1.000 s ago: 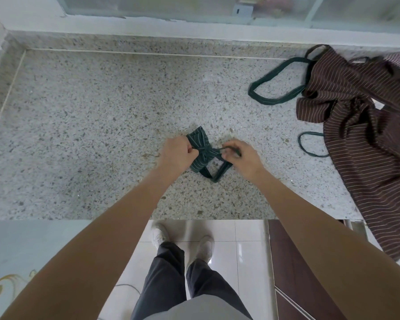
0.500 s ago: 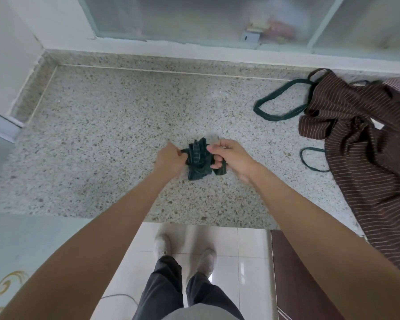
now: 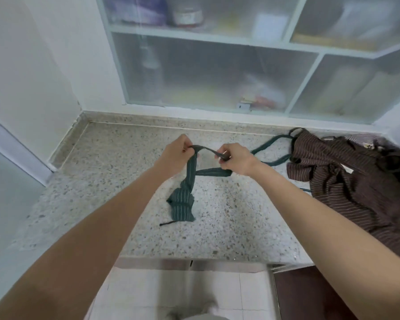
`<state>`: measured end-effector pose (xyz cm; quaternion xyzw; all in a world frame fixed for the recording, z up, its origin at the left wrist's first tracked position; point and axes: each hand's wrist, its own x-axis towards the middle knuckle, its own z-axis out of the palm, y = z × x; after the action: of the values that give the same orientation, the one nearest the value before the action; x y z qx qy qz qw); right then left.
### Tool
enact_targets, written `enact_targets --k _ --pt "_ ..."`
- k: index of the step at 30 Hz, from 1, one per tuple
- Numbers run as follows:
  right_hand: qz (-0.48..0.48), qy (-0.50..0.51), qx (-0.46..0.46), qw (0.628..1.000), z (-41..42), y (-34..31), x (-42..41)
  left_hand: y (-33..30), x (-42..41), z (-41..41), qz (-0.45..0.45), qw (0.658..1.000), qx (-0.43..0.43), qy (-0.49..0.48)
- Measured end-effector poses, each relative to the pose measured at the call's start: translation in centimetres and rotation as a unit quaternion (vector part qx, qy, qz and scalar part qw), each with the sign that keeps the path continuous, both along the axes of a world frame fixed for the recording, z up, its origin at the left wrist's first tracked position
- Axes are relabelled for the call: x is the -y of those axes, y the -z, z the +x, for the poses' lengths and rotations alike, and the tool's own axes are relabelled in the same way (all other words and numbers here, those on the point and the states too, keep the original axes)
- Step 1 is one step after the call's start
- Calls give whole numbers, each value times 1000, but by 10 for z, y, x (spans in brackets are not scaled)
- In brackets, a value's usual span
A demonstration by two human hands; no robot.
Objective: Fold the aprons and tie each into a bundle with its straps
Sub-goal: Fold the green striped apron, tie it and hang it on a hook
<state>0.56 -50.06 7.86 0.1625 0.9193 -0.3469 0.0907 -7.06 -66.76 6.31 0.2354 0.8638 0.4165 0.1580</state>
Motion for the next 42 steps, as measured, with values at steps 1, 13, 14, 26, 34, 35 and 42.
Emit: enact_targets --k 1,13,14,26,34,35,42 --pt "47 10 -19 999 1 -5 1 -8 4 -1 17 1000 5 9" --pt "-89 127 -261 953 24 -105 20 -117 -13 -1 97 983 -12 155" --pt "-77 118 -248 958 28 -113 17 -125 -20 -1 105 982 -37 151" --pt "109 318 -286 897 171 -204 -81 -228 -158 91 18 866 -395 306" --pt "201 435 -321 816 309 -240 -170 -269 -276 218 164 849 130 485" --pt "205 437 -324 813 326 -244 -181 -273 -289 233 170 840 157 491" --pt "77 435 -385 811 440 -282 -252 -296 -402 334 261 801 269 467"
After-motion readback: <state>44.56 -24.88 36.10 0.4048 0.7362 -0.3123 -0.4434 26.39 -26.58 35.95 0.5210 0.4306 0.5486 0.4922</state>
